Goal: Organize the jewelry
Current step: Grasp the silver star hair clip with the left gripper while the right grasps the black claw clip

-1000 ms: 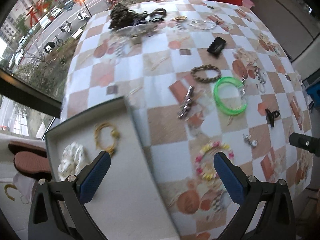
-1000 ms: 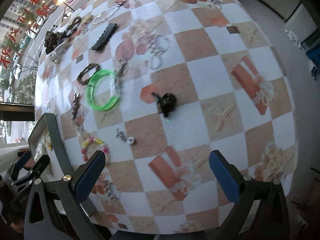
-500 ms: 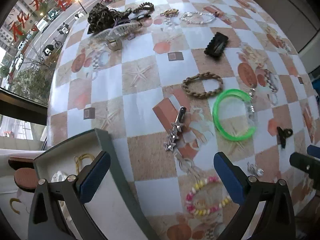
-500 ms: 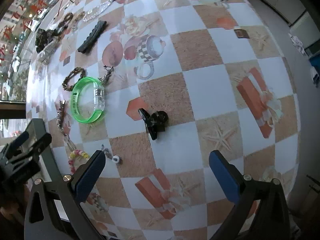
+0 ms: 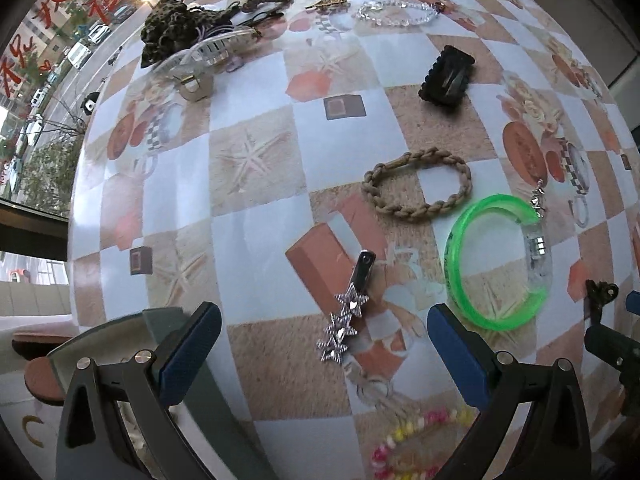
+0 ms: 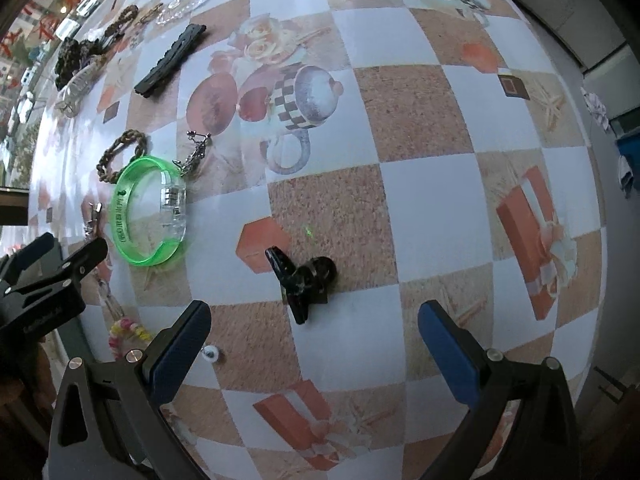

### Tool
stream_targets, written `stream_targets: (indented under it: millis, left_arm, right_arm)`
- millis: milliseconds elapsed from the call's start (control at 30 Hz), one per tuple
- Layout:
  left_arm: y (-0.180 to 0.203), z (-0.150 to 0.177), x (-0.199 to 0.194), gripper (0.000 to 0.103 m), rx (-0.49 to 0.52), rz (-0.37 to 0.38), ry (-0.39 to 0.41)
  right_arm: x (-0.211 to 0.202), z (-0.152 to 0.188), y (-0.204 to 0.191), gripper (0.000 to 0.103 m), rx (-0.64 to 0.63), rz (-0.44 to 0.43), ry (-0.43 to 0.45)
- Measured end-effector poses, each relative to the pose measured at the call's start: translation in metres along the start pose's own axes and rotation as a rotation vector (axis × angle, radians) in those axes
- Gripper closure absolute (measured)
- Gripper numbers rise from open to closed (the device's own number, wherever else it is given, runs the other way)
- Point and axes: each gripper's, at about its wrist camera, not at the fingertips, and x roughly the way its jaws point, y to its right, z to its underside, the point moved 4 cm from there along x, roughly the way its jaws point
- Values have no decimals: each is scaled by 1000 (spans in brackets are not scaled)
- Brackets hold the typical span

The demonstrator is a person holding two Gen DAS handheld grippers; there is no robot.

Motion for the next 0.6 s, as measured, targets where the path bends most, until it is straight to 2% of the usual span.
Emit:
stream_targets:
  millis: [33, 167, 300, 400, 500, 600]
  left_arm:
    - [0, -1, 3, 6, 2, -3, -2]
    - [-1, -5, 8, 7, -8, 22, 3]
    - [2, -11, 8, 18, -7, 67, 12]
    - [6, -13, 9, 25, -14, 103, 10]
    - [6, -12, 8, 27, -16, 111, 9]
    - [8, -11, 8, 36, -4, 120, 11]
  right_arm:
    - [2, -1, -1, 0, -5, 5, -2]
    - [12, -3, -5, 4, -18, 22, -11]
    - [19, -4, -15, 7, -40, 50, -11]
    - [19, -5, -21, 15, -75, 89, 6]
    - [18, -7, -28, 28, -95, 110, 20]
    - [16, -9, -39, 42, -113, 120, 28]
